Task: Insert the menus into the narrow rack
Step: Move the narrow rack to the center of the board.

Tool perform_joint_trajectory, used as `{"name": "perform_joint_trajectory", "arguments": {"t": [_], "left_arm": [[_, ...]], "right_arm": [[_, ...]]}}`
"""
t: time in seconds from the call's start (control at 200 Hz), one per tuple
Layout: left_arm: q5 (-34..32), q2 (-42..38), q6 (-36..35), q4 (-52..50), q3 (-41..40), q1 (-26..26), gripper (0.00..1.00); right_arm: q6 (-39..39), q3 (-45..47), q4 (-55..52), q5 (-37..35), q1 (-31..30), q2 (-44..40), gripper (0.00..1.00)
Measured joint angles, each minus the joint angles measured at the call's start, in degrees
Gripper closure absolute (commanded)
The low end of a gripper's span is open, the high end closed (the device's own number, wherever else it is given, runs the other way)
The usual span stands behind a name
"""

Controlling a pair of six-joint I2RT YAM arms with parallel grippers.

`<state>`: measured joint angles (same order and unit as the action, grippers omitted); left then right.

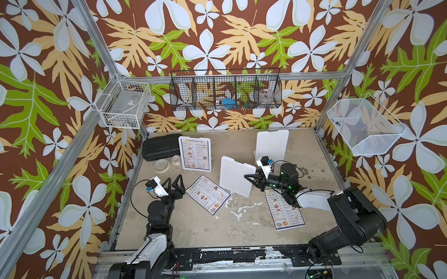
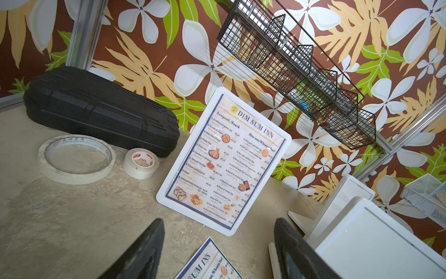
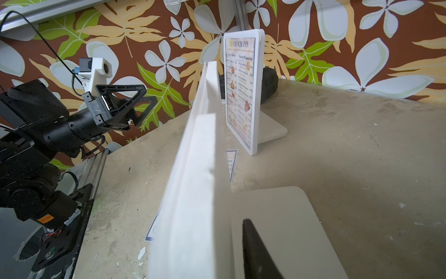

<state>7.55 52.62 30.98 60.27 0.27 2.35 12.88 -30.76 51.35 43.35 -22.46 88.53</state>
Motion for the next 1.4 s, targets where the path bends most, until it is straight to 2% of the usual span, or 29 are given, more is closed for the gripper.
{"name": "perform_joint_trajectory", "arguments": {"t": [0.26,0.52,0.716,0.881,0.906,1.011,1.161,1.281,1.401], "left_arm": [[0.0,-0.1,0.0,0.0,0.0,0.0,0.26],[0.0,-0.1,0.0,0.0,0.0,0.0,0.26],[0.0,-0.1,0.0,0.0,0.0,0.0,0.26],[-0.9,-0.1,0.1,-0.2,0.1,0.0,0.26],[-1.1,-0.1,0.3,-0.6,0.3,0.0,0.23],[-3.1,-1.5,3.1,-8.8,5.1,0.0,0.01],[-6.8,-4.9,10.3,-25.0,13.9,0.0,0.00],[-7.5,-8.4,16.6,-33.5,13.2,0.0,0.00],[-7.1,-10.2,20.1,-40.1,12.0,0.0,0.00]], "right_arm": [[0.0,0.1,-0.5,-4.9,0.0,-0.3,0.61],[1.1,-1.7,-2.4,-11.8,2.1,1.5,0.61],[3.1,-2.2,-3.8,-13.5,3.4,2.5,0.60],[3.3,-1.8,-4.8,-13.9,3.4,0.3,0.55],[3.4,-1.7,-5.0,-14.5,3.4,-0.2,0.55],[3.7,-1.5,-6.3,-16.5,3.3,-2.6,0.52],[4.8,-0.6,-10.0,-23.6,0.8,-7.8,0.50],[4.6,0.0,-13.7,-30.6,-4.4,-13.4,0.47],[3.3,0.0,-16.7,-36.6,-11.4,-17.8,0.43]]}}
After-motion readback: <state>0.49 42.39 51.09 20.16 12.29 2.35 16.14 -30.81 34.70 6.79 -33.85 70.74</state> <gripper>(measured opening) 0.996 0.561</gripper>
